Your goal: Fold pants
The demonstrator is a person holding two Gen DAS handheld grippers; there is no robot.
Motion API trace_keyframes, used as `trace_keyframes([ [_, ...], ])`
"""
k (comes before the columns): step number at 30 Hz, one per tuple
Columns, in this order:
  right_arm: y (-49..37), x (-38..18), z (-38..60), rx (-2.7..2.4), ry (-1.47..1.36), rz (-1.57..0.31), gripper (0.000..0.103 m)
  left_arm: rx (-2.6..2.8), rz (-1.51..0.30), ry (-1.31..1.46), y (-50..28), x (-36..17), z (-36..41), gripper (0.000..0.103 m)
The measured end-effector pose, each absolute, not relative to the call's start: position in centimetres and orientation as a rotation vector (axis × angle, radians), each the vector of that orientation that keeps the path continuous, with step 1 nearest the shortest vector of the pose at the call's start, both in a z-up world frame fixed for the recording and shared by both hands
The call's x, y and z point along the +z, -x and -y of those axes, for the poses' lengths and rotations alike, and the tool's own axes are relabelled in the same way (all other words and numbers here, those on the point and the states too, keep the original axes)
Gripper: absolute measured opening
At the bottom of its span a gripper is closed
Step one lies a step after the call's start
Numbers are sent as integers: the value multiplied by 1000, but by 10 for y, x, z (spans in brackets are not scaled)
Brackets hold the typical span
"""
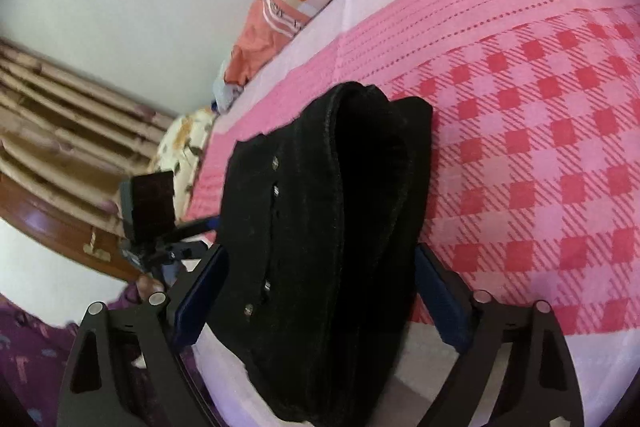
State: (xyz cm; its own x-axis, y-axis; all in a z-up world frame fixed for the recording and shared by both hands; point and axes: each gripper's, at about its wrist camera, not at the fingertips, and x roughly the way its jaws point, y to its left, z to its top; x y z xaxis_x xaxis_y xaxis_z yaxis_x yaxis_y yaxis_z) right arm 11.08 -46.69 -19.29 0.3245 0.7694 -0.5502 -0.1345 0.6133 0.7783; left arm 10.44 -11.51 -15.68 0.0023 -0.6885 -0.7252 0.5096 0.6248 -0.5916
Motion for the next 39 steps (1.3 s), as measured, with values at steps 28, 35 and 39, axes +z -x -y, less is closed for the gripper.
trace_keyframes([
  [28,-110,-185,464,670,-885,-1108,28,-852,-1167,200,-90,-133,103,24],
  [35,-103,-161,451,686,-906,-1055,28,-876,-1117,214,-84,-115,94,23],
  [39,-108,-146,436,717,-893,-1038,28,-850,-1079,214,-82,-101,80,23],
])
